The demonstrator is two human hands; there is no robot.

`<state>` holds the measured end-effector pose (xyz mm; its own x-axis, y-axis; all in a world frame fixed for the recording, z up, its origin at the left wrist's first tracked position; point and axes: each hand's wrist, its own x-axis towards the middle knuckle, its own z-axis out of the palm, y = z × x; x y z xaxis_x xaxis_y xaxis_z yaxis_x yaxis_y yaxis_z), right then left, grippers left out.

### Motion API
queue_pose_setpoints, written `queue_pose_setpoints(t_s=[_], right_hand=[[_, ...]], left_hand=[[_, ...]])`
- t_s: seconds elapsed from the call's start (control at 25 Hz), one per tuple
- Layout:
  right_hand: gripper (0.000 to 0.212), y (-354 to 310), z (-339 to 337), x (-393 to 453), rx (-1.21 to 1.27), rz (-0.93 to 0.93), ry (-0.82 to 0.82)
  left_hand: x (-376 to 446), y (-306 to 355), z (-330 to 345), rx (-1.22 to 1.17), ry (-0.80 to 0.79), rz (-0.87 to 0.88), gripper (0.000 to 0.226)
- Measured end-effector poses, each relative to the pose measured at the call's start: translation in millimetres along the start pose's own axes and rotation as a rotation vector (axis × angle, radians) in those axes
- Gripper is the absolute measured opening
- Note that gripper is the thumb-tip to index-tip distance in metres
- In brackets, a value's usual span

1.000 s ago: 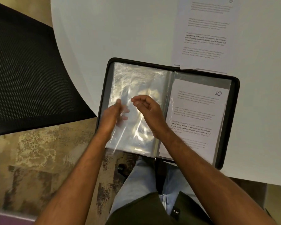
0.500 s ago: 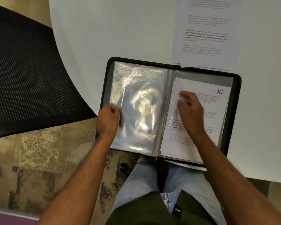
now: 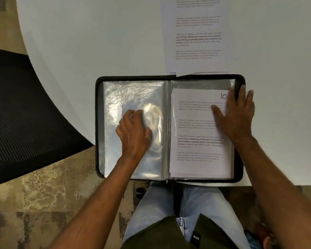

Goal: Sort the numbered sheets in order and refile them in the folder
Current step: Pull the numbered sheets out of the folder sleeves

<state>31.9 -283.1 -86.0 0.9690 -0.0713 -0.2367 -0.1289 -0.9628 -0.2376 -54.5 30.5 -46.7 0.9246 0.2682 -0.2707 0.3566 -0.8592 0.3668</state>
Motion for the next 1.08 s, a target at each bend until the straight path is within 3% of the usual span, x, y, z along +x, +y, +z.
queue_pose_setpoints(t_s=[0.28,0.48,0.64,0.76,0.92,1.08], right_hand=[[0.049,-2,6,-2,-0.021,-0.114,0.126],[0.035,-5,-1,-6,0.137,-0.125,0.145],[0.034,-8,-15,-16,0.469,-0.063,0.115],[0.047,-12,-27,-20,0.672,0.025,0.111],[0.061,-7,-35,-21,0.895,0.177,0.083],[0.05,1,-32,-23,0.984,0.319,0.002]], left_hand=[[49,73,16,-0.09,-0.102,0.227,0.049],[94,115,20,-0.026,-0.145,0.362,0.054],[120,132,22,0.071,-0.177,0.48,0.033],[132,141,15,0.097,-0.212,0.493,0.019],[142,146,9,0.001,-0.3,0.449,0.026],[156,144,10,-0.048,-0.352,0.467,0.034]])
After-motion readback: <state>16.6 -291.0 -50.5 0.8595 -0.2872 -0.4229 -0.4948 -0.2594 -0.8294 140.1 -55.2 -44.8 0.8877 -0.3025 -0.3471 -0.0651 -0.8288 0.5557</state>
